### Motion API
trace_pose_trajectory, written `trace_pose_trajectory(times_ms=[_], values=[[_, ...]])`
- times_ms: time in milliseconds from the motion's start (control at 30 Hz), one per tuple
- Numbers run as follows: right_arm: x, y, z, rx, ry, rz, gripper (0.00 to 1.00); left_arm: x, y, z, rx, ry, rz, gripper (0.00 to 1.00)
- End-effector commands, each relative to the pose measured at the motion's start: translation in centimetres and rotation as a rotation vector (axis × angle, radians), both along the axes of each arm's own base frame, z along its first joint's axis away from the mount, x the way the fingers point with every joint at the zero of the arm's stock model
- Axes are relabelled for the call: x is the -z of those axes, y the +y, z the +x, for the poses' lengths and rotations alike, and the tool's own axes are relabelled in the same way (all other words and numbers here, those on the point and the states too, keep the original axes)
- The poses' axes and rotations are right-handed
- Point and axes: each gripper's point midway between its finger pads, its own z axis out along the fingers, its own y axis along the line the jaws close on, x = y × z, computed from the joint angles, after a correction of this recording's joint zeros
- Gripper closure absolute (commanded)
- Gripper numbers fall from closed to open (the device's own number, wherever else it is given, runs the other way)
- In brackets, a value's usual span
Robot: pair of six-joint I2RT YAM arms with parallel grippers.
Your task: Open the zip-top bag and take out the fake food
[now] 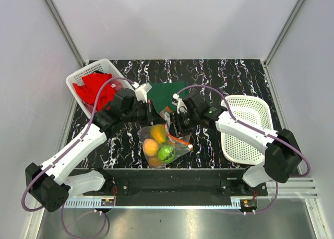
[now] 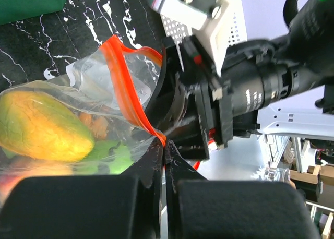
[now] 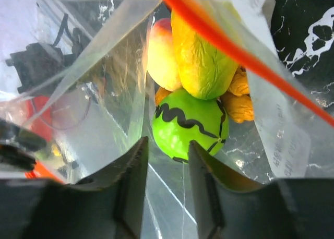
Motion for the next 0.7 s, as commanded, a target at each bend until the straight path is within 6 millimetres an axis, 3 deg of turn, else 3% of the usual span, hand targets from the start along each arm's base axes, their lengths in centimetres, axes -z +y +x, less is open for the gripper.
trace_pose_trajectory(times_ms=[0, 167, 367, 667], values=[[-0.2, 1.9, 2.0, 0.026, -0.057, 0.045, 0.5, -2.4, -0.9, 0.8, 0.002, -0.05, -0.076, 1.0], [1.4, 3.7, 3.6, 0.072, -0.043, 0.063, 0.47, -2.6, -1.5, 0.5, 0.024, -0.021, -0.108, 1.0], [3.4, 4.6, 4.1, 0.113, -0.057, 0.075, 0.27, -2.8, -2.0, 0.8, 0.028, -0.013, -0.129, 1.0], [7.1, 6.6, 3.5, 0.095, -0.062, 0.048, 0.17, -0.2, -3.1, 1.3, 0.049, 0.013, -0.089, 1.0]])
